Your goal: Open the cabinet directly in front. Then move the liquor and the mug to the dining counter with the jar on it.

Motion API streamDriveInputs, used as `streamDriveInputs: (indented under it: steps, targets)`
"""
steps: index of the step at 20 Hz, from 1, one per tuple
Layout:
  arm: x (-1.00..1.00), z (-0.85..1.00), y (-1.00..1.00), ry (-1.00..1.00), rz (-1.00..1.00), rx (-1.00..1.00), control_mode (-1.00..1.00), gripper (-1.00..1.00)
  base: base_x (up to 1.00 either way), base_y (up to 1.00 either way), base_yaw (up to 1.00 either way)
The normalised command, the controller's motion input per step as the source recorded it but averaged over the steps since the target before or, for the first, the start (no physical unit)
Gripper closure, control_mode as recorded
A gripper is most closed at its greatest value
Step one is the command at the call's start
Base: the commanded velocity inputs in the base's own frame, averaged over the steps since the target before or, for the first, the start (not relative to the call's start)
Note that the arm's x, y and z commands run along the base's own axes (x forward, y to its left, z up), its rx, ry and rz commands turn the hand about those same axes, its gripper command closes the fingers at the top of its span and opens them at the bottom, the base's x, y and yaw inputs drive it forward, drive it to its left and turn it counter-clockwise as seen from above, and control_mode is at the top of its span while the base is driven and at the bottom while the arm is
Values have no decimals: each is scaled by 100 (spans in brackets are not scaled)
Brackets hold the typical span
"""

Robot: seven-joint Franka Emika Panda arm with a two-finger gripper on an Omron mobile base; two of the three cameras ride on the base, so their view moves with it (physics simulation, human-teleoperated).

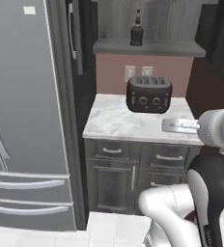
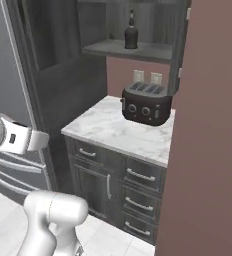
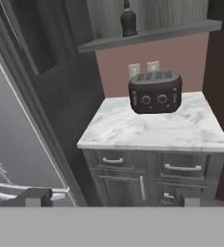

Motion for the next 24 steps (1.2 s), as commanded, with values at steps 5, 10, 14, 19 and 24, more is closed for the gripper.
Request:
streamDriveInputs:
  steps: [5,10,14,19,24]
  targets:
    - [0,0,0,0,0,0,100,-100,65,28,-54]
    - [0,0,0,0,0,0,100,-100,13,-27,-19]
    - [0,0,0,0,0,0,100,-100,2,-16,-1]
    - [0,0,0,0,0,0,100,-100,63,3,-5]
    - [0,0,0,0,0,0,100,-100,100,8,-9]
